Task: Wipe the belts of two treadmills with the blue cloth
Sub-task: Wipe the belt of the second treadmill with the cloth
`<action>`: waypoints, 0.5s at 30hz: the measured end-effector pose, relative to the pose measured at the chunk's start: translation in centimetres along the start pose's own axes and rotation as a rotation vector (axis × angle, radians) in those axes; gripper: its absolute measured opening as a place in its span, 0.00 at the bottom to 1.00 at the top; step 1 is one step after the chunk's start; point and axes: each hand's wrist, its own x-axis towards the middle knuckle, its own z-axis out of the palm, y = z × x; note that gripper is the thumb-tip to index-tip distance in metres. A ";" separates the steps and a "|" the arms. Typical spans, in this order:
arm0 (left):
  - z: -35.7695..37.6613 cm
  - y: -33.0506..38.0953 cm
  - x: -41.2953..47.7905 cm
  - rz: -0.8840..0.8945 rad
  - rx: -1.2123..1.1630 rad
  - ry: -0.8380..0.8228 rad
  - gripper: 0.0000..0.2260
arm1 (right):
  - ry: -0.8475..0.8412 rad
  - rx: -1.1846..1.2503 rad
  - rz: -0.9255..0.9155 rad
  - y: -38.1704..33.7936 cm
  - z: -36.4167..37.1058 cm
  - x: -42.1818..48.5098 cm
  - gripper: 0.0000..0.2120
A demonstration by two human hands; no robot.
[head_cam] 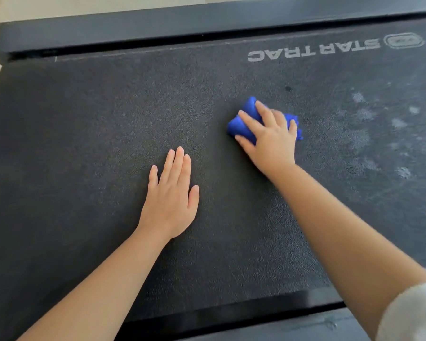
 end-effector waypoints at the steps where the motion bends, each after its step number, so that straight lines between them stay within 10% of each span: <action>1: 0.0 0.0 0.0 -0.004 0.000 0.002 0.29 | 0.023 0.004 -0.025 -0.4 -0.1 -1.9 0.24; 10: 0.0 0.2 0.1 0.005 -0.020 0.026 0.28 | -0.014 0.035 -0.445 0.2 -2.2 -13.0 0.22; 15: 0.0 0.1 0.0 0.001 0.020 0.012 0.30 | 0.022 -0.009 -0.134 3.8 -1.0 -2.9 0.24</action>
